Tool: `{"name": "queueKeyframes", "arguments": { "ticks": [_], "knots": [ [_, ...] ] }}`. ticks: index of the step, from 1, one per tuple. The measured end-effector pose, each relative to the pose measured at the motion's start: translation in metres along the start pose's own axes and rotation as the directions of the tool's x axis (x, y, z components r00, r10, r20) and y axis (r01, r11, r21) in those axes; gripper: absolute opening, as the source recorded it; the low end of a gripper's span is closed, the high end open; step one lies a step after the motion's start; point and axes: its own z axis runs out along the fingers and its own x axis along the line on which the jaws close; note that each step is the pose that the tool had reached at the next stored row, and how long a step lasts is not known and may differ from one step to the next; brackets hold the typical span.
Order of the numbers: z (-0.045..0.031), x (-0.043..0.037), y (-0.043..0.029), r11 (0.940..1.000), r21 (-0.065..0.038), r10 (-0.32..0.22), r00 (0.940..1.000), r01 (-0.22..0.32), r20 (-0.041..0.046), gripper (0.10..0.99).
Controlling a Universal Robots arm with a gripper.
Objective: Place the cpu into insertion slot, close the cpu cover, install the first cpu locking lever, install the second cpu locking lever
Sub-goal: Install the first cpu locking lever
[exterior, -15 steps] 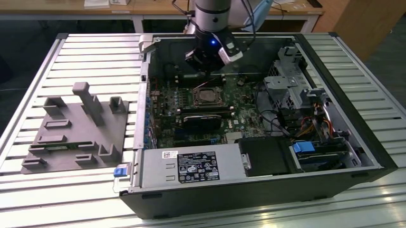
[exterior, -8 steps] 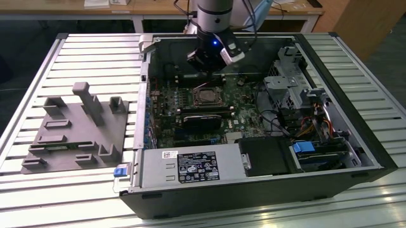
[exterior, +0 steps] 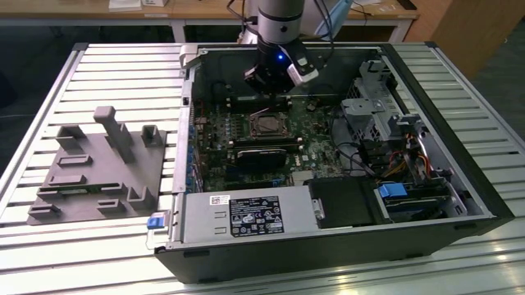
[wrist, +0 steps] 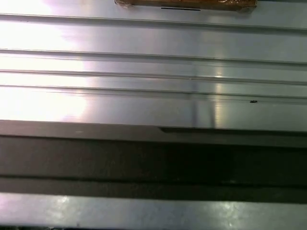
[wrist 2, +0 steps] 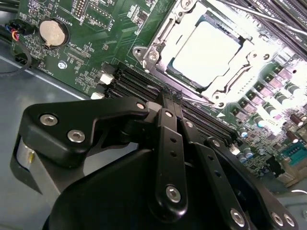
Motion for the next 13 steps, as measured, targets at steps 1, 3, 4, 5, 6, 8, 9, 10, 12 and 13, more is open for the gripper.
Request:
{"name": "queueKeyframes", "arguments": {
  "ticks": [1, 3, 4, 5, 6, 8, 9, 10, 12, 13],
  "knots": [
    [0.0009, -0.0003, 0.0, 1.0, 0.0, 0.0, 1.0, 0.0, 0.0, 0.106],
    [0.0026, -0.0011, 0.0, 1.0, 0.0, 0.0, 1.0, 0.0, 0.0, 0.106],
    [0.0035, -0.0015, 0.0, 1.0, 0.0, 0.0, 1.0, 0.0, 0.0, 0.106],
    [0.0045, -0.0019, 0.0, 1.0, 0.0, 0.0, 1.0, 0.0, 0.0, 0.106],
    [0.0056, -0.002, 0.0, 1.0, 0.0, 0.0, 1.0, 0.0, 0.0, 0.106],
    [0.0081, -0.0023, -0.0001, 1.0, 0.0, 0.0, 1.0, 0.0, 0.0, 0.106],
    [0.0092, -0.0024, -0.0002, 1.0, 0.0, 0.0, 1.0, 0.0, -0.0001, 0.106],
    [0.0103, -0.0026, -0.0002, 1.0, 0.0, 0.0, 1.0, 0.0, -0.0001, 0.106],
    [0.0123, -0.0031, -0.0003, 1.0, 0.0, 0.0, 1.0, 0.0, -0.0001, 0.106],
    [0.0133, -0.0033, -0.0003, 1.0, 0.0, 0.0, 1.0, 0.0, 0.0, 0.106]
  ]
}}
